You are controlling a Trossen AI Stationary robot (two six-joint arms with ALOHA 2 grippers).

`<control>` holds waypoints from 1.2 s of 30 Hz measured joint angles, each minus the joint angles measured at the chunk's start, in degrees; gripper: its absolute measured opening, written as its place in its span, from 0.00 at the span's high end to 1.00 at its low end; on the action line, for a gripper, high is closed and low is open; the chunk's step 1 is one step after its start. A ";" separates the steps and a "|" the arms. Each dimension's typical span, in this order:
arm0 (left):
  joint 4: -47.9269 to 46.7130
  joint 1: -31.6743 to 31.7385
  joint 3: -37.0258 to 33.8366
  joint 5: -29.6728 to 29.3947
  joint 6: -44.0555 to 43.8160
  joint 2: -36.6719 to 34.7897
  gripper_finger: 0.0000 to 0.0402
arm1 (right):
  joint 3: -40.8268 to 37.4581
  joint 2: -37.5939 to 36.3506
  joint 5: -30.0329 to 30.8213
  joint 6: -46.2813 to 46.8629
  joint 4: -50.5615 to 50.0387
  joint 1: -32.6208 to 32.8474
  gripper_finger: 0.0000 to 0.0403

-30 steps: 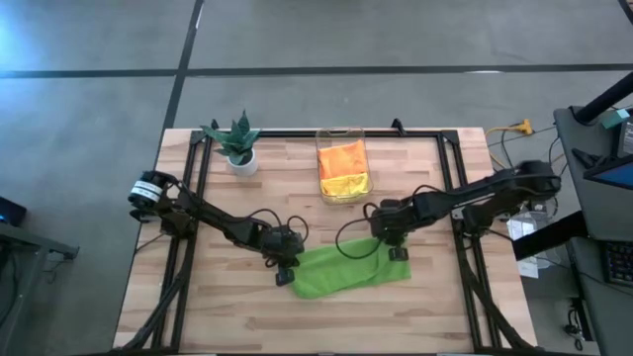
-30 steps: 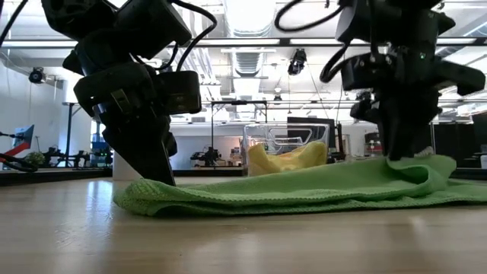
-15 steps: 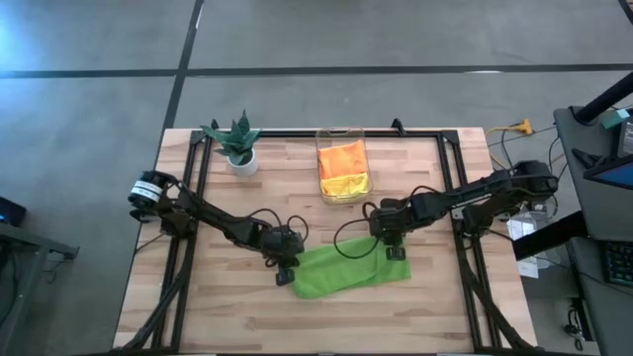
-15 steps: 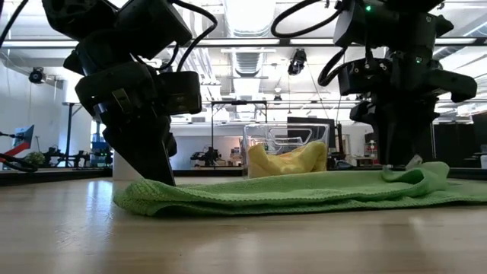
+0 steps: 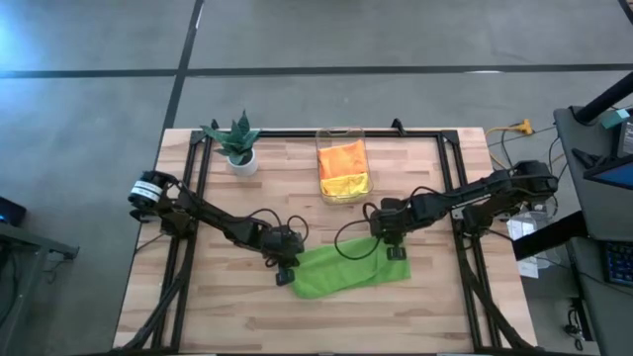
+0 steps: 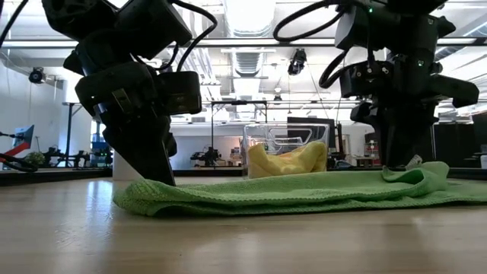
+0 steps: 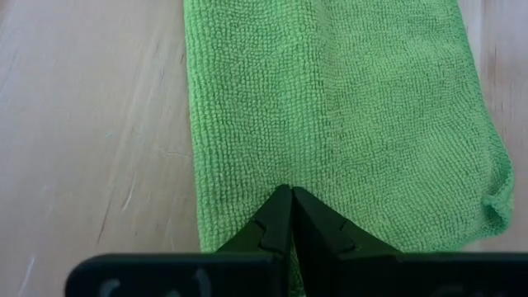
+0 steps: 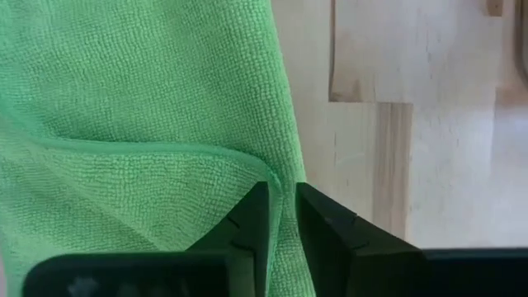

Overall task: Fold microfiber towels
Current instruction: Fold the green towel

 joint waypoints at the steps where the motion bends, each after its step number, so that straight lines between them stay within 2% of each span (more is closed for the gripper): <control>1: 0.01 0.00 0.00 0.00 0.00 0.00 1.00 | 0.00 0.00 0.16 -0.06 0.02 -0.02 0.85; 9: 0.04 0.00 -0.02 0.00 0.01 0.00 1.00 | -0.18 0.05 -0.73 0.13 0.98 1.37 0.69; 15: 0.04 0.00 -0.04 -0.01 0.01 0.00 1.00 | -0.50 1.87 -0.68 -0.23 0.99 1.51 0.66; 36: 0.04 0.00 -0.07 -0.03 0.01 0.00 1.00 | -0.04 3.06 -0.29 -0.17 2.61 1.55 0.93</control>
